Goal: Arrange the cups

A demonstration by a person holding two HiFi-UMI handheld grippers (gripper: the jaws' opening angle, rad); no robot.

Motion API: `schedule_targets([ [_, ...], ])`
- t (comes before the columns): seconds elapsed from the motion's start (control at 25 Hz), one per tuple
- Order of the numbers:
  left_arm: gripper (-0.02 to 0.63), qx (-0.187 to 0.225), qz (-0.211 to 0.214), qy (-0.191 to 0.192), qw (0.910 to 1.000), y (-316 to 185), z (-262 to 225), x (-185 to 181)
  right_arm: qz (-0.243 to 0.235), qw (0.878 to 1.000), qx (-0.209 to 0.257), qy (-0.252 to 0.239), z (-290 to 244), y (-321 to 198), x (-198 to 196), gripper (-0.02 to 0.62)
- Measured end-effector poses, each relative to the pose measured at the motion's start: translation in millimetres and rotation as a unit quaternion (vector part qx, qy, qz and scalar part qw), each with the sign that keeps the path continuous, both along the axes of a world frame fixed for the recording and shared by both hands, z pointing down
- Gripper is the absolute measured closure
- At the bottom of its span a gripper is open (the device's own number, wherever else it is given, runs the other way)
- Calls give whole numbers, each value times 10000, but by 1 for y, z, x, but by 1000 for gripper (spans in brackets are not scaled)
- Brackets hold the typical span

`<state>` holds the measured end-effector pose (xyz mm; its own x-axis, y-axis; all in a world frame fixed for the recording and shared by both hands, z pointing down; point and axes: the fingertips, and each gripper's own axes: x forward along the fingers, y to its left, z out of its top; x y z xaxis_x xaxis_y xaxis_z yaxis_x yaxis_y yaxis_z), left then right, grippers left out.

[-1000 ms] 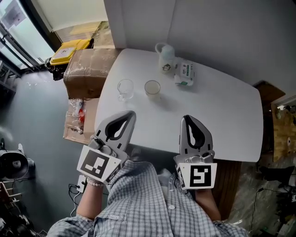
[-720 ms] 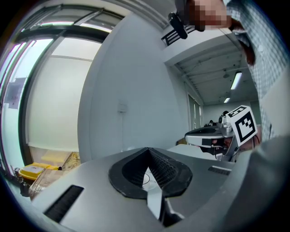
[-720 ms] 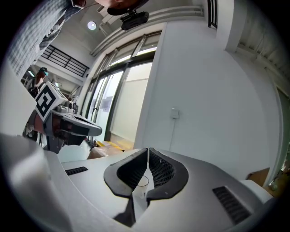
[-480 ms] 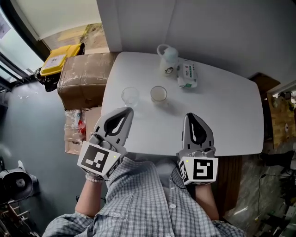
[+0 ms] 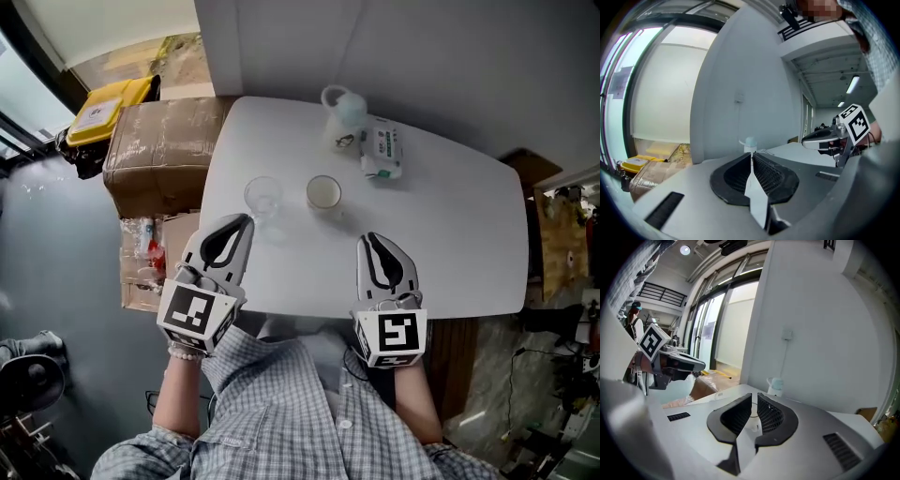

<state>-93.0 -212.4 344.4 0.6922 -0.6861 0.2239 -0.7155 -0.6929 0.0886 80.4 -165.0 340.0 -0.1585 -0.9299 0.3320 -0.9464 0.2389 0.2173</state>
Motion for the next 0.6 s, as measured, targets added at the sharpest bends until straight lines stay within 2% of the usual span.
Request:
schedule_targets([
  [0.24, 597, -339, -264, -270, 9987, -9, 35, -9, -311, 9991, -277, 118, 34, -22, -2, 568],
  [0.44, 595, -541, -271, -564, 9966, -20, 66, -8, -509, 9967, -595, 200, 64, -45, 2, 547],
  [0.52, 556, -698, -216, -585, 9956, -22, 80, -6, -616, 9948, -779, 215, 79, -51, 3, 508],
  [0.6, 506, -827, -145, -693, 9941, -24, 94, -3, -706, 9928, -930, 270, 93, -55, 5, 500],
])
